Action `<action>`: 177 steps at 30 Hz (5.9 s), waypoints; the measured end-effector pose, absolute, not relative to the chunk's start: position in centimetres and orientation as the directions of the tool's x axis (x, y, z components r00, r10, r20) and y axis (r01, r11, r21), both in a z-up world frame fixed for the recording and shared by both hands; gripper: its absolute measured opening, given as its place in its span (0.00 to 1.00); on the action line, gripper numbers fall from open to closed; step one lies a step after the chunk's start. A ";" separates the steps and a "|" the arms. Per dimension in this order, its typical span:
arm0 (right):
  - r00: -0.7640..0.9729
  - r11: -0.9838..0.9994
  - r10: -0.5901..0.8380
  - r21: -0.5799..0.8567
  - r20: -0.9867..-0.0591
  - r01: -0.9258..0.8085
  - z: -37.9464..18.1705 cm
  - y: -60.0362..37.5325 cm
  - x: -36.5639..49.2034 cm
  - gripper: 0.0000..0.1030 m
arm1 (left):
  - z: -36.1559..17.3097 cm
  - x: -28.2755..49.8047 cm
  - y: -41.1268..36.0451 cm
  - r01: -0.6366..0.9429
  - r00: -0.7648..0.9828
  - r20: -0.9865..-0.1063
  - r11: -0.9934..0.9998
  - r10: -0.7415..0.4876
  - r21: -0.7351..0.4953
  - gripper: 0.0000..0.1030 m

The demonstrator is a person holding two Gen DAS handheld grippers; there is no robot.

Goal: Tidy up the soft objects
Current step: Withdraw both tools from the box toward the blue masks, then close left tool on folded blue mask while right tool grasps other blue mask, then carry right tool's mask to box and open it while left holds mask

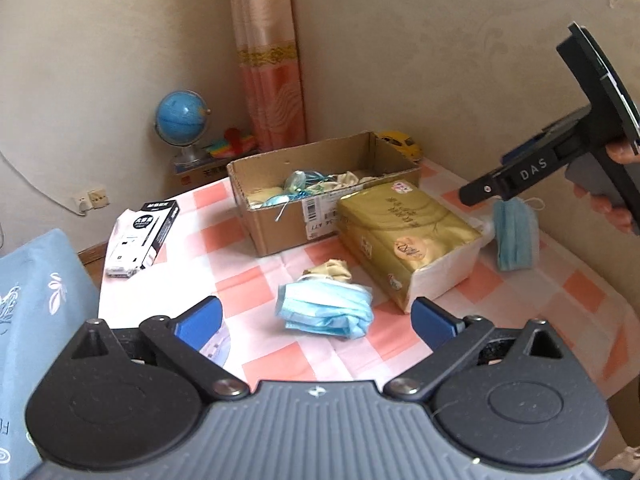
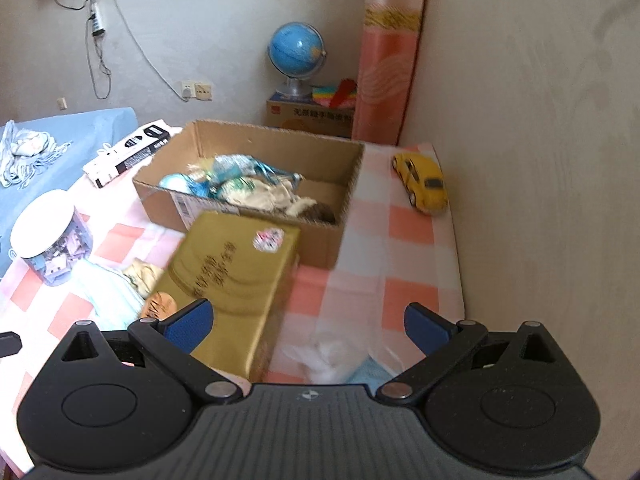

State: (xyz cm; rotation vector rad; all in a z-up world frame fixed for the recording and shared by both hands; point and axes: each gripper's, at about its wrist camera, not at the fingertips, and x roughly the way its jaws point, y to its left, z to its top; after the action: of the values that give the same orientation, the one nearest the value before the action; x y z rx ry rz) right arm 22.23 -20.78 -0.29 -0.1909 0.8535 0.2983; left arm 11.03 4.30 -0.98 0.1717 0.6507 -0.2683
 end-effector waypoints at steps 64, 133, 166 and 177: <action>0.603 0.996 -0.004 -0.055 -0.798 -0.065 -8.8 -22.6 12.4 1.00 | -7.9 17.1 1.1 0.288 0.716 -0.685 0.951 -0.135 0.114 0.97; 0.697 0.989 0.072 -0.038 -0.713 -0.141 -1.4 -22.8 8.4 0.43 | -1.7 11.9 2.1 0.485 0.646 -0.672 0.875 -0.363 -0.006 0.62; 0.677 0.917 0.244 -0.063 -0.694 -0.395 3.7 -15.2 30.5 0.44 | -2.3 12.8 3.6 0.421 0.673 -0.633 0.902 -0.382 -0.098 0.62; 0.681 0.932 0.229 -0.045 -0.696 -0.360 1.2 -15.2 35.0 1.00 | -3.5 14.0 4.5 0.384 0.660 -0.664 0.917 -0.352 -0.104 0.62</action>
State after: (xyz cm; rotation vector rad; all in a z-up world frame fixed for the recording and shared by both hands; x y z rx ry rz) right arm 34.96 -15.21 1.22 -0.1843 0.7532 0.3325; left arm 14.02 4.54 -3.46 0.0467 0.7406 -0.4166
